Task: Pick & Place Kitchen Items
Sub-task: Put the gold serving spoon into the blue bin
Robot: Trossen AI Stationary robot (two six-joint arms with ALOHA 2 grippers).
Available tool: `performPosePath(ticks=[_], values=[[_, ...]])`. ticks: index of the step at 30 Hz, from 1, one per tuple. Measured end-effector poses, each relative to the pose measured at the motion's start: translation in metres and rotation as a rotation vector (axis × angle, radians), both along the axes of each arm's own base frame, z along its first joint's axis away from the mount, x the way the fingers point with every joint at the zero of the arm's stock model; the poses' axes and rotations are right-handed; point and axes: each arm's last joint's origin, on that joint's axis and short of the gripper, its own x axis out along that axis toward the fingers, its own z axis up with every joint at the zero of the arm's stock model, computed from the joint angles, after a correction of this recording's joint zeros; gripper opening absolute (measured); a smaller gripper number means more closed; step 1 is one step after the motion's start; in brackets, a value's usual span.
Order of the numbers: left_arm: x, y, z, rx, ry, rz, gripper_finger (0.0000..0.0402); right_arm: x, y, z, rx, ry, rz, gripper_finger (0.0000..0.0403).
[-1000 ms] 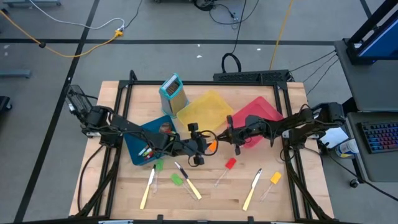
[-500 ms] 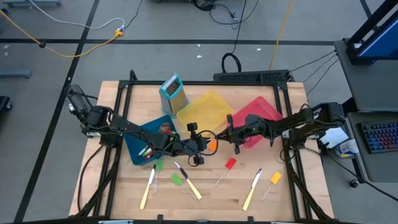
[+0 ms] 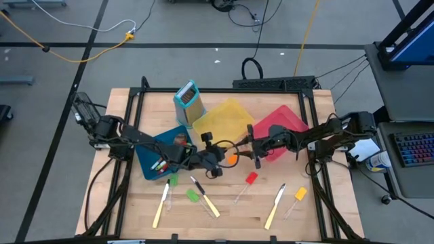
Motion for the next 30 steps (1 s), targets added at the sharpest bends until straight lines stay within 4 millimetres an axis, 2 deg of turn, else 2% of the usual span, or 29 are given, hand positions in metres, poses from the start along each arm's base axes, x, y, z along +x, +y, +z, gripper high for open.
performPosePath(ticks=[3,6,14,23,30], values=[[-0.001,-0.002,0.003,0.007,-0.013,0.022,0.0022,-0.001,0.003,-0.002,0.01,0.015,0.01,0.0146],[-0.005,-0.007,0.014,-0.017,-0.055,0.005,0.0025,-0.003,0.007,-0.004,0.017,0.023,0.025,0.0148],[-0.034,-0.02,0.046,-0.062,-0.045,-0.006,0.0023,-0.009,0.029,-0.01,0.005,0.034,0.113,0.0144],[-0.087,-0.029,0.06,-0.11,0.125,0.089,0.0026,-0.013,0.051,-0.018,0.152,0.162,0.165,0.0143],[-0.133,-0.034,0.073,-0.203,0.182,0.203,0.0022,-0.018,0.069,-0.023,0.282,0.266,0.201,0.0134]])
